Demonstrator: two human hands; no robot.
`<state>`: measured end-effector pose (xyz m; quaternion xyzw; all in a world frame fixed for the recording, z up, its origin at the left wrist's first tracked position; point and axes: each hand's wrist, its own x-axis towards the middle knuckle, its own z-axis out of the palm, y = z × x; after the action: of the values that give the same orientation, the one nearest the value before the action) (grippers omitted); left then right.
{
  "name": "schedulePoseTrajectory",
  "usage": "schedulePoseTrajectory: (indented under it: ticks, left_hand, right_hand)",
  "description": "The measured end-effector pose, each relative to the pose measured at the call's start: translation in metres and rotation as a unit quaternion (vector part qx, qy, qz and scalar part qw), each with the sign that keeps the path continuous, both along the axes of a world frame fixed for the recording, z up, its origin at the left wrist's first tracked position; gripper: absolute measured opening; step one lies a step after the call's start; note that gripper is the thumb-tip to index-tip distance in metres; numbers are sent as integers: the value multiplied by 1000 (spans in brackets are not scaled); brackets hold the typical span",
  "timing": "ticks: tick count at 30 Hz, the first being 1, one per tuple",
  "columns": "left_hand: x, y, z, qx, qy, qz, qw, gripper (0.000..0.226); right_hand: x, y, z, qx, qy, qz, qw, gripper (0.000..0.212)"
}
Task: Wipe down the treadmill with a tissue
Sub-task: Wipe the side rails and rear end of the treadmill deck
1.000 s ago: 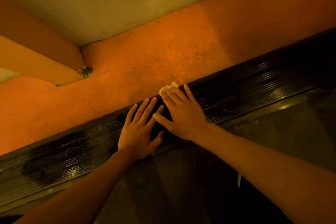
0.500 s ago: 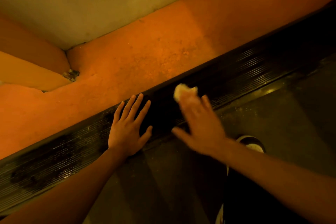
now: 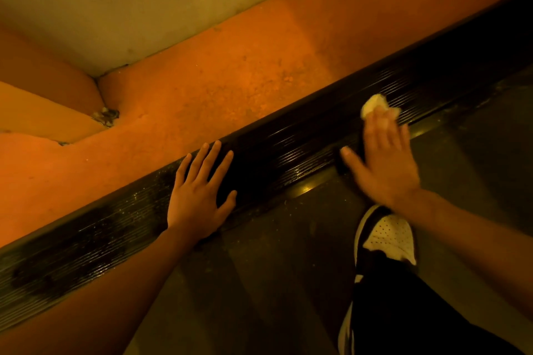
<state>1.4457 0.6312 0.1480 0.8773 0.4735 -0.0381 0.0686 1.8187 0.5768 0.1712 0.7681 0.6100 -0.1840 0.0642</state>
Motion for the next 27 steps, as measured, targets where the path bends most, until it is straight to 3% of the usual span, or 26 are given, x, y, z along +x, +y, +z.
schedulePoseTrajectory:
  ticks: [4, 7, 10, 13, 17, 20, 23, 27]
  left_hand:
    - [0, 0, -1, 1, 3, 1, 1000, 74]
    - [1, 0, -1, 3, 7, -1, 1000, 75]
    - [0, 0, -1, 4, 3, -2, 1000, 74]
    - [0, 0, -1, 5, -2, 0, 1000, 73]
    - [1, -1, -1, 6, 0, 3, 1000, 73]
    - [1, -1, -1, 3, -3, 4, 1000, 73]
    - [1, 0, -1, 3, -1, 5, 1000, 74]
    - [1, 0, -1, 1, 0, 2, 1000, 74]
  right_hand:
    - [-99, -35, 1, -10, 67, 216, 974, 102]
    - [-112, -35, -2, -4, 87, 317, 944, 99]
    - [-59, -26, -4, 5, 40, 286, 957, 94]
    - [12, -16, -2, -8, -29, 139, 990, 96]
    - [10, 2, -1, -15, -9, -9, 1000, 104]
    - [-64, -12, -3, 20, 34, 116, 992, 104]
    - [-136, -29, -4, -4, 90, 250, 964, 104]
    - [-112, -17, -10, 31, 74, 330, 941, 98]
